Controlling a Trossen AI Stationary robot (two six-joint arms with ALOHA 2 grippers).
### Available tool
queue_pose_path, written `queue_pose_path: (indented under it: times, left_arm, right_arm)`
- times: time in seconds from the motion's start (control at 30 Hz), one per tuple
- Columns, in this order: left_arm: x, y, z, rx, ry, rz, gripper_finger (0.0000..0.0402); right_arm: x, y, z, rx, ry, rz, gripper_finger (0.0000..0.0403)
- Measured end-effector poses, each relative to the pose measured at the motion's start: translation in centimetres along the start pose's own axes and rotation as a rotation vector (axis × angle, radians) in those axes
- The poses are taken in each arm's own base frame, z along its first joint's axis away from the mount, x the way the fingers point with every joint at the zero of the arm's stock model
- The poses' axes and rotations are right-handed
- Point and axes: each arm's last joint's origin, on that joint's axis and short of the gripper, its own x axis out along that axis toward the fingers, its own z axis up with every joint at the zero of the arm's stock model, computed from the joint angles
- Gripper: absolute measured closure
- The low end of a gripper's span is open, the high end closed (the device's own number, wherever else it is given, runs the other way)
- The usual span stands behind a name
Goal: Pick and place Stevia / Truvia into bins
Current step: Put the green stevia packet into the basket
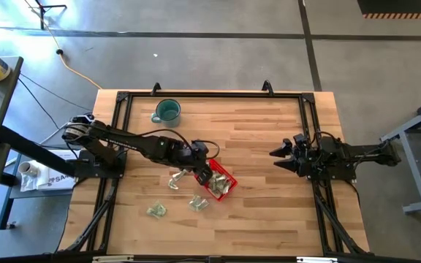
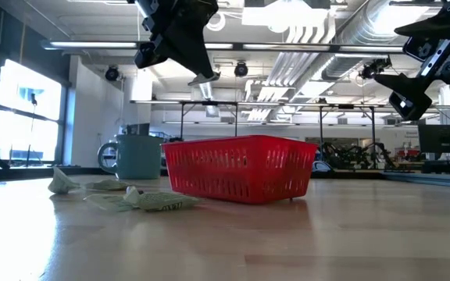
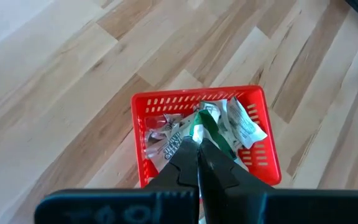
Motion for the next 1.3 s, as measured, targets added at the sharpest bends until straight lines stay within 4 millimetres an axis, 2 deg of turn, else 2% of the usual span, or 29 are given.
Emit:
queue_pose_path:
  times: [0.17,0.3,0.4,0.53,0.73,0.97,1.3]
  left_arm:
    - [0.0,0.0,0.0,0.004,-0.002,0.001,0.0371]
    - [0.0,0.0,0.0,0.006,0.002,-0.002,0.0371]
    - [0.1,0.0,0.0,0.003,0.006,-0.003,0.0371]
    - [1.5,-0.3,-0.5,0.007,0.068,-0.023,0.0371]
    - [4.6,-0.8,-1.5,0.008,0.158,-0.045,0.0371]
    - [5.0,-0.9,-1.6,-0.004,0.168,-0.061,0.0371]
    - [5.1,-0.9,-1.4,-0.004,0.124,-0.029,0.0371]
  right_arm:
    - [0.0,0.0,0.0,-0.015,0.002,-0.001,0.0091]
    - [0.0,0.0,0.0,-0.18,0.003,0.0,0.0091]
    - [0.0,-0.1,0.0,-0.405,-0.001,-0.012,0.0091]
    - [0.0,-0.2,0.1,-0.562,-0.027,-0.076,0.0091]
    - [0.0,-0.3,0.0,-0.708,0.001,-0.057,0.0091]
    - [0.0,0.1,-0.1,-0.689,0.023,0.042,0.0091]
    - [0.0,0.1,-0.1,-0.672,0.021,0.046,0.0091]
